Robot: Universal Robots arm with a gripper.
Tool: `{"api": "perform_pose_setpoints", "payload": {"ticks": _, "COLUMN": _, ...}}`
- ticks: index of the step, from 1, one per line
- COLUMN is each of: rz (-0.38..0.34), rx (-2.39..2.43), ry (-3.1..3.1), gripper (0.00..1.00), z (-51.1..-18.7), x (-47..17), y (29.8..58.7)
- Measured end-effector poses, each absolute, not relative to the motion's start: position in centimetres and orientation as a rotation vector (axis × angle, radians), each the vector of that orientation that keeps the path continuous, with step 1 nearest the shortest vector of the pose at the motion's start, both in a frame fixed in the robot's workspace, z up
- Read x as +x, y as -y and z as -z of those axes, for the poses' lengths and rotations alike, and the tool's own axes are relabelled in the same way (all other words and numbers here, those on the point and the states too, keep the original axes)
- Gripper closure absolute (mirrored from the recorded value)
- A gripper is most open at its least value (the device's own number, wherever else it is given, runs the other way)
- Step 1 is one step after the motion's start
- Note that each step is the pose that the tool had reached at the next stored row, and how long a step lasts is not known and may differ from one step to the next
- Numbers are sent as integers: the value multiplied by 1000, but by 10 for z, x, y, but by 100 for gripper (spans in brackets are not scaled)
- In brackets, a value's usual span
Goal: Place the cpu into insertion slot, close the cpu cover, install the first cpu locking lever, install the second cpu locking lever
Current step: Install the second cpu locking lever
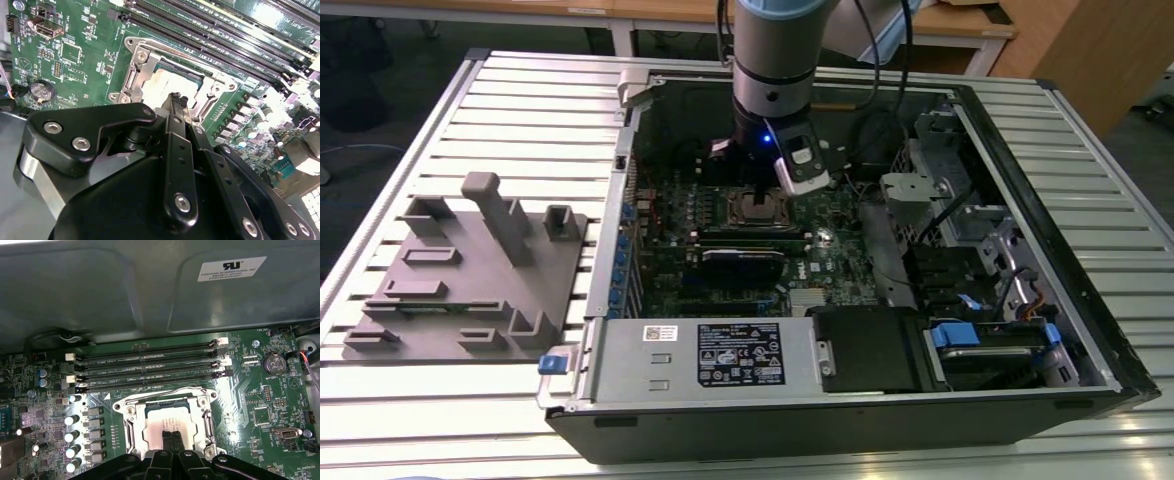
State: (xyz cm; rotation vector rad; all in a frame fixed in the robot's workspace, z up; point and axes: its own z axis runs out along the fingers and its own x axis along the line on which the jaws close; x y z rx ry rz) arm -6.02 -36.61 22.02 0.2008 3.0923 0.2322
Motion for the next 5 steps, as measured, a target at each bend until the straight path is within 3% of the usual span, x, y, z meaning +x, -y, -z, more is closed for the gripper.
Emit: {"api": "perform_pose_setpoints", "payload": {"ticks": 5, "rz": -232, "rx": 201, "ry": -3092, "gripper": 90, "z": -220, "x": -60, "y": 366}}
